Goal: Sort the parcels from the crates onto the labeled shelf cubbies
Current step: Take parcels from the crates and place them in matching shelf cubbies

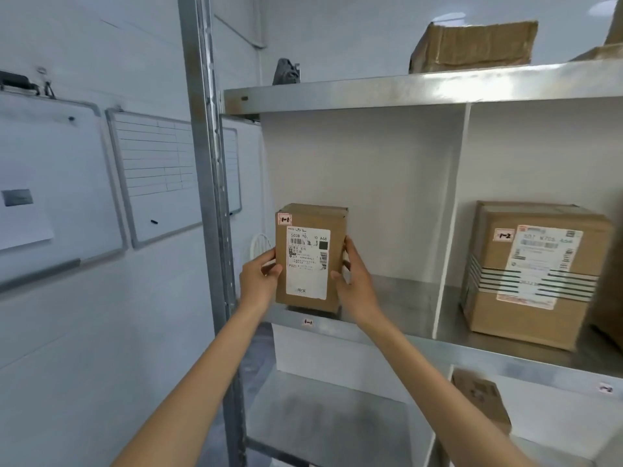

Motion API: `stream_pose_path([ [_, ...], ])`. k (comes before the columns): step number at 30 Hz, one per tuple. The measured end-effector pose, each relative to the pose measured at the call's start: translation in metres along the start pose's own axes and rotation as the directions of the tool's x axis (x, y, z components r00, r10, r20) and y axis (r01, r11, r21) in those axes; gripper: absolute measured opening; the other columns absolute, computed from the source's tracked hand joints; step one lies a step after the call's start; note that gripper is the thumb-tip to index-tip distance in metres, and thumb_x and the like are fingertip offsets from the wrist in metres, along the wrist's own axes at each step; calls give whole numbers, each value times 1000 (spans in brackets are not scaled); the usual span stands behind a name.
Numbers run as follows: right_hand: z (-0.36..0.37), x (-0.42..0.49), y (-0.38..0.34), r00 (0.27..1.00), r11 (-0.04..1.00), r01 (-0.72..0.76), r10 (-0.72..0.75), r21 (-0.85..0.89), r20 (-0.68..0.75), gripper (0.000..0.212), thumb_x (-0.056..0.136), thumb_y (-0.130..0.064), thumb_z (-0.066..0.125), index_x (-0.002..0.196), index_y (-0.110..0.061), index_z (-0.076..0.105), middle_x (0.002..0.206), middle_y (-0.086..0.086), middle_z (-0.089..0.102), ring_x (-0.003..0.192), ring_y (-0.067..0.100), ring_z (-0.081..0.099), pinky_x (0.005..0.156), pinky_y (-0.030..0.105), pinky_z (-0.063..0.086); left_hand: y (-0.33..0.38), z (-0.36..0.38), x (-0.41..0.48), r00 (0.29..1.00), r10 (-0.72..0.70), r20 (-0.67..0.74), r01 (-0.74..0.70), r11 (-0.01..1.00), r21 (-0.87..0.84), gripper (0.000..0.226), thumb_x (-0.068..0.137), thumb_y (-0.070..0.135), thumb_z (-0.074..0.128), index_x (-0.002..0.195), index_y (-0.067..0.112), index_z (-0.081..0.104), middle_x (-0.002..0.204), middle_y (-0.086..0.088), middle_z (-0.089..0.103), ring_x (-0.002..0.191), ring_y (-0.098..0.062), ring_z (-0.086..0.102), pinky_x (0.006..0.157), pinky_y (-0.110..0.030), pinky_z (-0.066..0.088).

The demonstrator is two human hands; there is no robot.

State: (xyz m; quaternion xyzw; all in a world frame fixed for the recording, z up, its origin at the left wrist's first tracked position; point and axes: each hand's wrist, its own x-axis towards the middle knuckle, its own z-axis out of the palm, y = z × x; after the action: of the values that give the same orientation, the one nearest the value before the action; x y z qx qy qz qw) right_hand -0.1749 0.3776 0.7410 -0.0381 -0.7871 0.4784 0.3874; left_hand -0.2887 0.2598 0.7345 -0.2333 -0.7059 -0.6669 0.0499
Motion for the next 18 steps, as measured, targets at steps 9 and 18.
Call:
stream_pose_path([
  [9, 34, 16, 32, 999, 998, 7, -9, -56, -33, 64, 88, 2, 46, 135, -37, 26, 130, -11, 47, 111, -17, 46, 86, 1, 38, -43, -14, 32, 997, 62, 38, -63, 998, 7, 30, 89, -3, 55, 107, 14, 70, 111, 6, 65, 105, -23, 63, 91, -48, 53],
  [18, 48, 42, 44, 997, 995, -80, 79, -63, -23, 68, 91, 3, 46, 149, -17, 16, 144, -6, 36, 123, -3, 38, 99, 11, 39, -50, -6, 66, 991, 131, -9, -129, 984, 122, 23, 87, -4, 58, 101, 9, 72, 101, 5, 66, 90, -12, 60, 81, -32, 53],
])
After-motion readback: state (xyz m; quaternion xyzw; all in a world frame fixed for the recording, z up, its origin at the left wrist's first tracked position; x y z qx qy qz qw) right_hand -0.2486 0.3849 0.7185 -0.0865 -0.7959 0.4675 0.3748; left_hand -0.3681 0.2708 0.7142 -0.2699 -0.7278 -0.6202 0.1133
